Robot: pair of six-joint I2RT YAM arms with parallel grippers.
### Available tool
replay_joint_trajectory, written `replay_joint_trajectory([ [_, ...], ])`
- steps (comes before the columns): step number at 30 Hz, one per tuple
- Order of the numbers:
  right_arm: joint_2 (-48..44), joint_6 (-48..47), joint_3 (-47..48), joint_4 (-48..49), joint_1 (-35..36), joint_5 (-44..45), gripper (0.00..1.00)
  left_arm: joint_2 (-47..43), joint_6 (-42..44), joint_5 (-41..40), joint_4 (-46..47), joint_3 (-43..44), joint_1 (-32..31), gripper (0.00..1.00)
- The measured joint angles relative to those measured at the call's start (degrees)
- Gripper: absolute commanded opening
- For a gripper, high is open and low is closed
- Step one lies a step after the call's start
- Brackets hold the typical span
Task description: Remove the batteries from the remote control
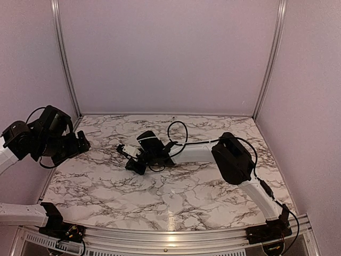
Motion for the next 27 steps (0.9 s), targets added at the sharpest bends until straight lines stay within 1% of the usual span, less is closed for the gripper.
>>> replay_joint_trajectory([
  [4,-4.5,0.3,-2.7,-1.7,0.0,-1.7,0.0,-1.4,5.3,-0.1,0.9,0.0,0.0,0.99],
  [8,-12.5,1.5,-7.2,-2.4,0.0,-3.0,0.0,-3.1,11.4,0.0,4.3,0.0,0.0,0.99],
  [11,-20.1,2.4,-12.1,-2.5,0.0,-4.1,0.0,-4.2,15.9,0.5,8.5,-0.3,0.0,0.99],
  [14,-26.9,2.8,-16.9,-3.0,0.0,-4.6,0.0,-5.3,22.4,2.3,15.2,-3.0,0.0,0.99],
  [17,-32.3,3.0,-21.1,-4.8,0.0,-5.1,0.0,-6.1,30.3,6.1,22.5,-7.0,0.0,0.99],
  [20,-37.0,3.0,-24.6,-7.8,0.0,-5.6,0.0,-6.8,39.8,11.6,29.6,-10.6,0.0,0.99],
  [24,-41.3,3.0,-27.0,-12.6,0.0,-6.4,0.0,-5.9,51.6,19.9,35.3,-11.6,0.0,0.98],
  [27,-44.2,3.0,-27.6,-16.3,0.0,-6.6,0.0,-3.7,58.7,26.6,37.9,-11.4,0.0,0.97],
])
